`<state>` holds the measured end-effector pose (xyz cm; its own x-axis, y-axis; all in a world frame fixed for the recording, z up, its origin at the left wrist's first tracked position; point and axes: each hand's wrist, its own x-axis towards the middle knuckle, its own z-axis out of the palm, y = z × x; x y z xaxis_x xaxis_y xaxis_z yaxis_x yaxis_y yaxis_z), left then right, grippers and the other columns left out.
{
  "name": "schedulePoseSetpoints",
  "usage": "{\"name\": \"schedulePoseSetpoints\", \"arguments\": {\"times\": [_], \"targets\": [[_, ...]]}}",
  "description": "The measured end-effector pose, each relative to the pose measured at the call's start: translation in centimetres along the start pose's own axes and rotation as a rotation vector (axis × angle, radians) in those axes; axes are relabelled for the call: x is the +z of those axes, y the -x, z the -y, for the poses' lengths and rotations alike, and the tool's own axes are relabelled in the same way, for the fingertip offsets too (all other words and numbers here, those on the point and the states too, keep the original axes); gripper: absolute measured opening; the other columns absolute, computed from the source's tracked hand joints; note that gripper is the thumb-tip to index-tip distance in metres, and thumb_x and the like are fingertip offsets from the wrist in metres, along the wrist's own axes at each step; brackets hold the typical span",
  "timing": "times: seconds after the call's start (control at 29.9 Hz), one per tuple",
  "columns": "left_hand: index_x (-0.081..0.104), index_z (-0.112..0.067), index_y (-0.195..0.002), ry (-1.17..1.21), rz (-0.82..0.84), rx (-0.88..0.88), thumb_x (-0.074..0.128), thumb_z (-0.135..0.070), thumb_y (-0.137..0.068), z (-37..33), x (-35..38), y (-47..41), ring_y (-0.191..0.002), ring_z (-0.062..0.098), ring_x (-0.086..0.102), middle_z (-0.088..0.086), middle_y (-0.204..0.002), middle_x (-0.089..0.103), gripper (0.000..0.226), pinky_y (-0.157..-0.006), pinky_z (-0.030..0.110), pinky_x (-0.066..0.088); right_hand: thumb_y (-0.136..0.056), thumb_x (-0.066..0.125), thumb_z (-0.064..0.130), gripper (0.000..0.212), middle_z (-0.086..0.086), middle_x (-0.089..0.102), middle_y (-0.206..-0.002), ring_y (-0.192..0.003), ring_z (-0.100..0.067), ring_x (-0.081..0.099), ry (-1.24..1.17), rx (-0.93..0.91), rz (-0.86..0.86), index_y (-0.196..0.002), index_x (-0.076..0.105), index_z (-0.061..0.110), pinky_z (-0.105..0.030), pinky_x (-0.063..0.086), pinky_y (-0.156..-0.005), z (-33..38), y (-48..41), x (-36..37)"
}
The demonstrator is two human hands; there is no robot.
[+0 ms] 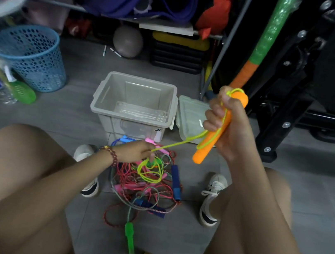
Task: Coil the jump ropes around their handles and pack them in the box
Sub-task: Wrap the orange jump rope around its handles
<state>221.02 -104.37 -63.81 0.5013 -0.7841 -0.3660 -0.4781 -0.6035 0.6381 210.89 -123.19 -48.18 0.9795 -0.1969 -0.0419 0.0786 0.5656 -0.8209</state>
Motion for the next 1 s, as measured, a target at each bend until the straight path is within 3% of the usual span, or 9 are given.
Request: {"name": "schedulePoseSetpoints", "arguments": {"times": [0.07, 0.17, 0.33, 0.43, 0.6, 0.7, 0.8, 0.87, 1.0], "targets": [[0.057, -0.028, -0.075, 0.030, -0.111, -0.010, 0.043, -0.021, -0.099, 0.4, -0.7, -0.1, -0.074, 0.022, 0.059, -0.001, -0.079, 0.064, 0.028, -0.079, 0.038, 0.048, -0.082, 0.050, 0.009, 0.015, 0.004, 0.037, -0.055, -0.042, -0.007, 0.029, 0.233, -0.050, -0.086, -0.093, 0.050, 0.020, -0.018, 0.026, -0.040, 0.0, -0.2, -0.7], [0.062, -0.021, -0.080, 0.107, -0.344, 0.062, 0.048, -0.022, -0.097, -0.7, -2.5, -0.2, -0.068, 0.018, 0.060, -0.009, -0.066, 0.060, 0.022, -0.072, 0.037, 0.049, -0.081, 0.065, 0.003, 0.025, 0.009, 0.051, -0.065, -0.048, -0.002, 0.044, 0.933, -0.249, -0.192, -0.098, 0.060, 0.020, -0.018, 0.037, -0.047, -0.4, -0.5, -1.8], [0.066, -0.026, -0.092, 0.312, -0.546, 0.306, 0.053, -0.023, -0.089, -5.5, -4.9, 1.5, -0.056, 0.000, 0.047, -0.018, -0.057, 0.055, 0.014, -0.059, 0.023, 0.039, -0.073, 0.072, 0.011, 0.049, -0.002, 0.056, -0.124, -0.109, -0.011, 0.055, 1.426, -0.214, 0.010, -0.121, 0.062, 0.019, -0.021, 0.041, -0.094, -3.4, -0.6, -1.5], [0.063, -0.027, -0.083, 0.382, -0.524, 0.373, 0.052, -0.024, -0.088, -7.4, -5.4, 2.6, -0.057, 0.003, 0.044, -0.011, -0.056, 0.050, 0.012, -0.058, 0.023, 0.038, -0.073, 0.070, 0.011, 0.043, -0.002, 0.053, -0.130, -0.112, -0.011, 0.055, 1.438, -0.228, 0.086, -0.115, 0.066, 0.015, -0.023, 0.041, -0.095, -4.7, -0.6, -0.5], [0.058, -0.024, -0.078, 0.464, -0.396, 0.378, 0.056, -0.007, -0.091, -8.1, -5.3, 2.7, -0.056, 0.004, 0.045, -0.012, -0.054, 0.051, 0.021, -0.058, 0.021, 0.038, -0.069, 0.073, 0.023, 0.014, 0.000, 0.065, -0.078, -0.072, -0.019, 0.059, 1.489, -0.214, -0.046, -0.079, 0.063, 0.020, -0.034, 0.047, -0.061, -4.4, -0.8, -0.4], [0.059, -0.018, -0.083, 0.548, -0.382, 0.338, 0.057, 0.001, -0.088, -8.0, -5.2, 2.3, -0.061, 0.005, 0.053, -0.006, -0.063, 0.058, 0.019, -0.064, 0.019, 0.044, -0.071, 0.070, 0.024, 0.014, -0.002, 0.065, -0.072, -0.069, -0.020, 0.057, 1.616, -0.282, -0.089, -0.082, 0.064, 0.017, -0.031, 0.044, -0.057, -3.9, -0.4, -0.4], [0.058, -0.015, -0.081, 0.461, -0.310, 0.326, 0.059, -0.002, -0.089, -7.0, -4.7, 2.0, -0.077, 0.012, 0.059, 0.007, -0.079, 0.062, 0.015, -0.078, 0.028, 0.048, -0.069, 0.067, 0.024, 0.011, 0.002, 0.057, -0.060, -0.055, -0.008, 0.048, 1.313, -0.302, -0.139, -0.072, 0.058, 0.019, -0.026, 0.039, -0.053, -2.7, -0.1, -0.4], [0.059, -0.017, -0.081, 0.321, -0.250, 0.286, 0.056, -0.020, -0.091, -6.0, -4.2, 1.6, -0.077, 0.014, 0.057, 0.006, -0.080, 0.060, 0.011, -0.076, 0.032, 0.046, -0.070, 0.063, 0.020, 0.007, -0.003, 0.068, -0.073, -0.057, -0.003, 0.051, 1.034, -0.314, -0.145, -0.075, 0.062, 0.015, -0.020, 0.041, -0.056, -1.8, -0.1, -0.5], [0.059, -0.019, -0.085, 0.398, -0.282, 0.257, 0.055, -0.010, -0.093, -5.2, -3.9, 1.1, -0.082, 0.008, 0.055, 0.000, -0.084, 0.061, 0.012, -0.079, 0.029, 0.044, -0.075, 0.056, 0.013, 0.006, 0.000, 0.072, -0.101, -0.089, -0.006, 0.067, 0.535, -0.155, -0.077, -0.080, 0.052, 0.014, -0.017, 0.049, -0.074, -1.4, 0.2, -0.5]]}}
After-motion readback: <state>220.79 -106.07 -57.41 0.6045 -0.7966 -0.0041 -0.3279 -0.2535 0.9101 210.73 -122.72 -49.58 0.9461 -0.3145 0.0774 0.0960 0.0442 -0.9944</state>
